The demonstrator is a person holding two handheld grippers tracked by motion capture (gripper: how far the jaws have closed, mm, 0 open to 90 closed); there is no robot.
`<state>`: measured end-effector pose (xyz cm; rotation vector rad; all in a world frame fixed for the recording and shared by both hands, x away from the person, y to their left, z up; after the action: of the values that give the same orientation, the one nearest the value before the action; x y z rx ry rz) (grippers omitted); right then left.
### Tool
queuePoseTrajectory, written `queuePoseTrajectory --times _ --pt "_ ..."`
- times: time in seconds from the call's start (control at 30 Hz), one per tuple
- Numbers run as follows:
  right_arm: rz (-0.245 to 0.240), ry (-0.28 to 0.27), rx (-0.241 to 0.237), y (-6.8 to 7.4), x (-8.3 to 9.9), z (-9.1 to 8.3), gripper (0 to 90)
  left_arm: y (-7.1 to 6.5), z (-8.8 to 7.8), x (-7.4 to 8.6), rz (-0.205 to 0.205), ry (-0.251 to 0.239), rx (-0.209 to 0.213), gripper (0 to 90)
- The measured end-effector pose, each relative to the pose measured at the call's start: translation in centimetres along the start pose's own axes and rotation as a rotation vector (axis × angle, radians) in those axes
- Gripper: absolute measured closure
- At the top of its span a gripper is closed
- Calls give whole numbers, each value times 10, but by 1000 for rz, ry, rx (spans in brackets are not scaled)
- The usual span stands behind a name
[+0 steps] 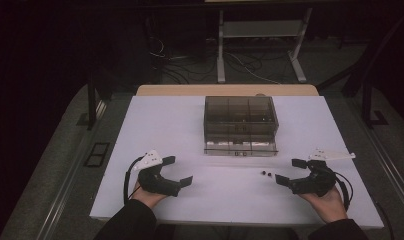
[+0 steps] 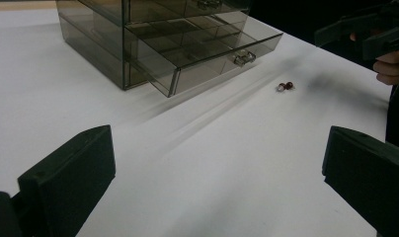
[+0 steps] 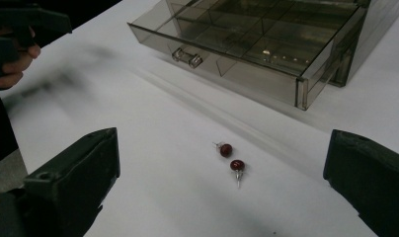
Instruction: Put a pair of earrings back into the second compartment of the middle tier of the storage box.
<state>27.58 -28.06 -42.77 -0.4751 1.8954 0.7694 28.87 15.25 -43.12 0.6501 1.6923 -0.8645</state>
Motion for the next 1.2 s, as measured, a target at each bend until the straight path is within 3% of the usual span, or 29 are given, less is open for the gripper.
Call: queuePoseTrajectory --times 0.73,1.2 --pt "5 17 -5 3 0 -8 3 0 -3 0 -5 4 -17 0" --pt "-44 90 -22 12 -14 -3 3 1 -7 1 -24 -11 -43 0"
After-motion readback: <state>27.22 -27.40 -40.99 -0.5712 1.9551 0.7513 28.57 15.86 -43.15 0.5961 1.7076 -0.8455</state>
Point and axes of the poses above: each handheld gripper's, and its own axes: z roughly forward along the jaws, x roughly out of its underside, y roughly to its left, the point moved 2 cm from there along z, roughly forward along the jaws, and after that the axes turned 15 degrees about -y, right-handed, at the moved point
